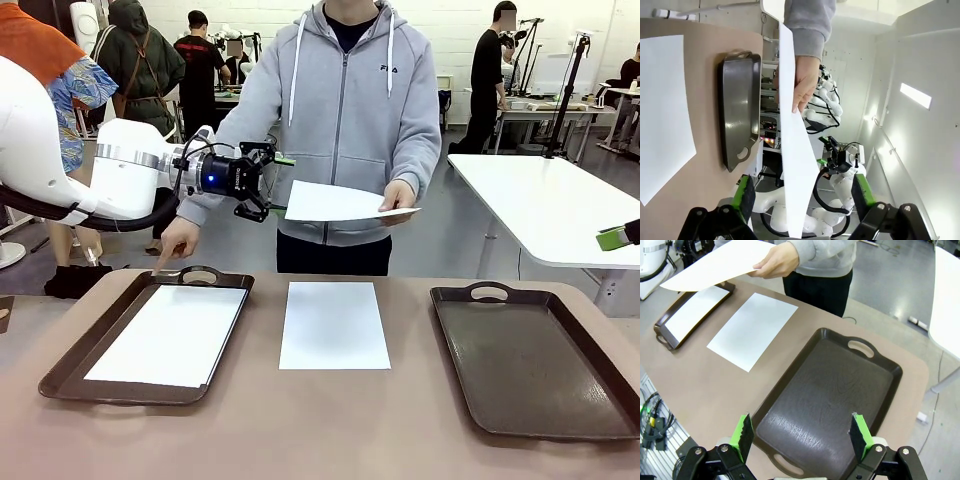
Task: Sort the A4 documents.
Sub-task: Receive the A4 Paper.
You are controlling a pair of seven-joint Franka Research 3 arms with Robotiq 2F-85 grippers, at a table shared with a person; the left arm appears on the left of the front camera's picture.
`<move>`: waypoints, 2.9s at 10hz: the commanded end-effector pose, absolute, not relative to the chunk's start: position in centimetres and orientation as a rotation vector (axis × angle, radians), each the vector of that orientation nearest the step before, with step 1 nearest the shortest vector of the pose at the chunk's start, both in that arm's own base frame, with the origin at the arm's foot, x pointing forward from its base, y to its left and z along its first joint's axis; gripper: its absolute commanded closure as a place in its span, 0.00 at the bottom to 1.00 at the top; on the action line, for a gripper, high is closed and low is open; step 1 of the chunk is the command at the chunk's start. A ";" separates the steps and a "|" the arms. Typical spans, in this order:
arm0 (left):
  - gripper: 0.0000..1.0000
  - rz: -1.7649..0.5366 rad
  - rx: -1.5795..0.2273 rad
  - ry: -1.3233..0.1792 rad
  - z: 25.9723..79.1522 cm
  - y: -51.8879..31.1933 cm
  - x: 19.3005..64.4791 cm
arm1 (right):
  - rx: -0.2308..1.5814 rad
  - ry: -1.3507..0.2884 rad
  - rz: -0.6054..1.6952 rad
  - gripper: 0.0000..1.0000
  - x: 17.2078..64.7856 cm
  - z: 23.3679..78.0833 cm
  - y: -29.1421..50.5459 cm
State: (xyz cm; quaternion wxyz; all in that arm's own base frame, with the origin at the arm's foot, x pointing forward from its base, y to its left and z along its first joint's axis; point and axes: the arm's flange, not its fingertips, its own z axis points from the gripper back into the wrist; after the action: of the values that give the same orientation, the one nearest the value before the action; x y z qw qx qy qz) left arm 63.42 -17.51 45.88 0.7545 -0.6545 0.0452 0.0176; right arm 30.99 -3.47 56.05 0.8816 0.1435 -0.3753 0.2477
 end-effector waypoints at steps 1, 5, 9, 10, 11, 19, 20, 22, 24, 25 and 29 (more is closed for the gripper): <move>0.00 0.052 -1.479 0.157 46.2 -19.3 64.4 | 0.314 -0.781 0.521 0.00 31.1 55.9 -3.4; 0.00 0.071 -1.503 0.215 44.9 -21.2 64.3 | 0.314 -0.781 0.521 0.00 31.1 55.9 -3.4; 0.00 0.066 -1.528 0.237 44.1 -21.7 64.2 | 0.314 -0.781 0.521 0.00 31.1 55.9 -3.4; 0.10 0.040 -1.531 0.236 43.9 -21.7 64.1 | 0.314 -0.781 0.521 0.00 31.1 55.9 -3.4; 0.20 0.030 -1.527 0.238 43.9 -21.7 64.0 | 0.314 -0.781 0.521 0.00 31.1 55.9 -3.4; 1.00 0.000 -1.475 0.197 43.5 -21.1 63.2 | 0.314 -0.781 0.521 0.00 31.1 55.9 -3.4; 1.00 0.000 -1.476 0.195 43.5 -21.0 63.1 | 0.314 -0.781 0.521 0.00 31.1 55.9 -3.4; 1.00 -0.001 -1.475 0.188 43.4 -20.9 62.9 | 0.314 -0.781 0.521 0.00 31.1 55.9 -3.4; 1.00 -0.017 -1.473 0.178 43.5 -20.9 62.7 | 0.314 -0.781 0.521 0.00 31.1 55.9 -3.4; 1.00 -0.034 -1.454 0.164 43.6 -20.9 62.5 | 0.314 -0.781 0.521 0.00 31.1 55.9 -3.4; 1.00 -0.003 -1.488 0.196 43.6 -21.1 63.2 | 0.314 -0.781 0.521 0.00 31.1 55.9 -3.4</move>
State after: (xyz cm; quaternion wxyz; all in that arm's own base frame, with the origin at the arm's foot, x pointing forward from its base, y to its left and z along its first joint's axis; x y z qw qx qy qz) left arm 63.17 -21.10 43.63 0.7348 -0.6726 0.0872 -0.0050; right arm 30.99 -3.47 56.05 0.8816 0.1435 -0.3753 0.2477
